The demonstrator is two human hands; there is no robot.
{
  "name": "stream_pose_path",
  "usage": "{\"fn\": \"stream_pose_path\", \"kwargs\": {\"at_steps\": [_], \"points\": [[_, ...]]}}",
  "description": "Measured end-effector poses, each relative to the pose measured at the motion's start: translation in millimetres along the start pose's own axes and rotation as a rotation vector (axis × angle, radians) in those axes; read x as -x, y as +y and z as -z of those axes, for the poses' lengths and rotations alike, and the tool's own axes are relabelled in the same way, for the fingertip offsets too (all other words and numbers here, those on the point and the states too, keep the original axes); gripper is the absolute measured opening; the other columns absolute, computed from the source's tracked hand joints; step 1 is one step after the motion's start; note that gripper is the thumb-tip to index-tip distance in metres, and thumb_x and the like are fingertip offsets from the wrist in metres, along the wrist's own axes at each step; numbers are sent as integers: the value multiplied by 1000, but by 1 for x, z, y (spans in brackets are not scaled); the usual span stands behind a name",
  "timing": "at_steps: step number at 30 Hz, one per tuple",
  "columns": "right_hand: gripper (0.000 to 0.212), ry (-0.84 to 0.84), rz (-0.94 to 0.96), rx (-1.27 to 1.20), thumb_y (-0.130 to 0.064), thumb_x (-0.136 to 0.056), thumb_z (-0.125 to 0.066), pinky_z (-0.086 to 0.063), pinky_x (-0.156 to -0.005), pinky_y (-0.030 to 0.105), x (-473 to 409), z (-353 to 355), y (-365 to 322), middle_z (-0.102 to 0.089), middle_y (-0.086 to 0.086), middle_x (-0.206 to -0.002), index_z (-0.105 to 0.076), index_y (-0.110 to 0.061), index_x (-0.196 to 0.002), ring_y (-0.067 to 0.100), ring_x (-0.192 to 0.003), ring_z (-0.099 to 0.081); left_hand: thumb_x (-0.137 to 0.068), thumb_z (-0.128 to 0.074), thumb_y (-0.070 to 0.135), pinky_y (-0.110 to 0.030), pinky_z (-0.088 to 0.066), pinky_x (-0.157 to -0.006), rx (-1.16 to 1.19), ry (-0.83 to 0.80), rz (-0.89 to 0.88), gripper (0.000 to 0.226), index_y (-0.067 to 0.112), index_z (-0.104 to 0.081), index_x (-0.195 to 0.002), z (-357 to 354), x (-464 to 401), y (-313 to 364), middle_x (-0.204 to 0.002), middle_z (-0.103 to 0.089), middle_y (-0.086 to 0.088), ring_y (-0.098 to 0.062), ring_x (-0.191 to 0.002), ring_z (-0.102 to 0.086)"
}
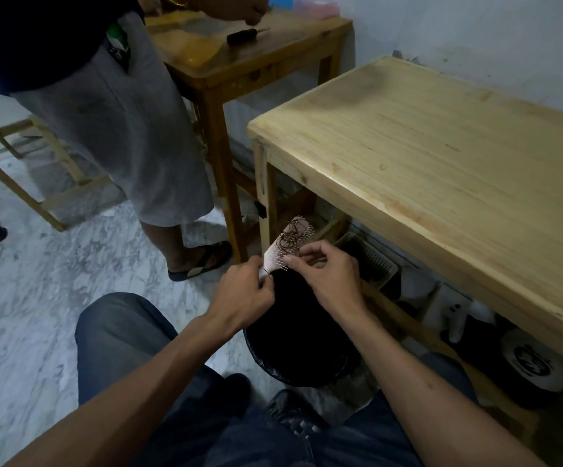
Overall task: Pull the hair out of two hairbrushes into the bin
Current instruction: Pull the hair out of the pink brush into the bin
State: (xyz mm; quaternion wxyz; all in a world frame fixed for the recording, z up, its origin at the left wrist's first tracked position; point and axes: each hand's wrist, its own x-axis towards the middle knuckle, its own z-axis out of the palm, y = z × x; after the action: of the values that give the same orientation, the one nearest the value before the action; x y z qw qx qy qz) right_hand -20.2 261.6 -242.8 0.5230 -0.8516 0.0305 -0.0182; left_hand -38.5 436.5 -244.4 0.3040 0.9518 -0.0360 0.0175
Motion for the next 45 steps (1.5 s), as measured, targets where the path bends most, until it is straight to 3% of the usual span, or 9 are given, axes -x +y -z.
{"fn": "stream_pose_path", "kwargs": {"at_steps": [9, 16, 23, 25, 30, 35, 39, 42, 45], "points": [[8, -16, -49, 53, -27, -91, -71, -47, -64, 19, 0, 5, 12, -71, -7, -75, -74, -20, -87, 8, -73, -68, -87, -49, 29, -32, -35, -53, -28, -9, 19, 25, 11, -61, -100, 0, 2, -9, -81, -67, -7, -26, -66, -59], [39, 15, -59, -138, -59, -79, -74, -60, -73, 31, -7, 11, 3, -73, -7, -93, -66, -35, -108, 10, -87, -72, -88, -49, 29, -31, -29, -50, -101, -15, -52, 26, 13, -59, -105, -2, 4, -7, -85, -66, -6, -24, -65, -56], [13, 56, -92, -154, -31, -96, -69, -48, -55, 14, -12, 13, 9, -73, -4, -83, -77, -23, -102, 5, -63, -65, -87, -50, 30, -32, -39, -48, -55, -28, 29, 28, 11, -61, -105, 0, 4, -14, -86, -69, -7, -23, -65, -58], [16, 74, -141, -182, -33, -94, -70, -49, -59, 20, -9, 18, 16, -73, -5, -78, -78, -24, -105, 4, -60, -64, -87, -53, 27, -39, -48, -52, 3, -1, 152, 22, 10, -63, -98, 5, 1, -20, -80, -68, -8, -25, -65, -61], [23, 65, -230, -104, -31, -93, -73, -54, -66, 28, -3, 28, 41, -72, -2, -71, -79, -18, -111, 11, -62, -66, -90, -56, 18, -33, -37, -52, 91, 47, 267, 12, 9, -62, -88, 15, -3, -29, -75, -66, -9, -26, -66, -60], [25, -124, -314, 48, -25, -96, -70, -52, -65, 25, 0, 24, 61, -73, -8, -84, -76, -19, -119, 8, -71, -69, -92, -58, 19, -34, -38, -53, 91, 51, 170, 10, 11, -63, -91, 15, -1, -22, -75, -65, -6, -21, -65, -58], [51, -177, -271, 100, -34, -89, -68, -58, -93, 42, 0, 19, 51, -74, -8, -103, -61, -31, -138, 20, -102, -71, -90, -55, 25, -44, -49, -55, 68, 20, 31, 19, 12, -65, -100, 9, 4, -15, -76, -68, -5, -21, -63, -61], [35, -69, -172, -72, -42, -86, -72, -61, -87, 41, 0, 18, 30, -74, -9, -104, -70, -34, -121, 18, -97, -72, -86, -49, 33, -45, -51, -56, 27, 6, -14, 31, 15, -65, -106, 5, 5, -13, -81, -70, -4, -23, -67, -61], [21, 1, -89, -160, -45, -85, -78, -58, -71, 25, 0, 18, 8, -76, -8, -88, -77, -28, -95, 10, -80, -71, -86, -47, 33, -37, -45, -52, -20, 3, -61, 31, 15, -63, -106, 1, 6, -11, -85, -69, -3, -22, -67, -59]]}}
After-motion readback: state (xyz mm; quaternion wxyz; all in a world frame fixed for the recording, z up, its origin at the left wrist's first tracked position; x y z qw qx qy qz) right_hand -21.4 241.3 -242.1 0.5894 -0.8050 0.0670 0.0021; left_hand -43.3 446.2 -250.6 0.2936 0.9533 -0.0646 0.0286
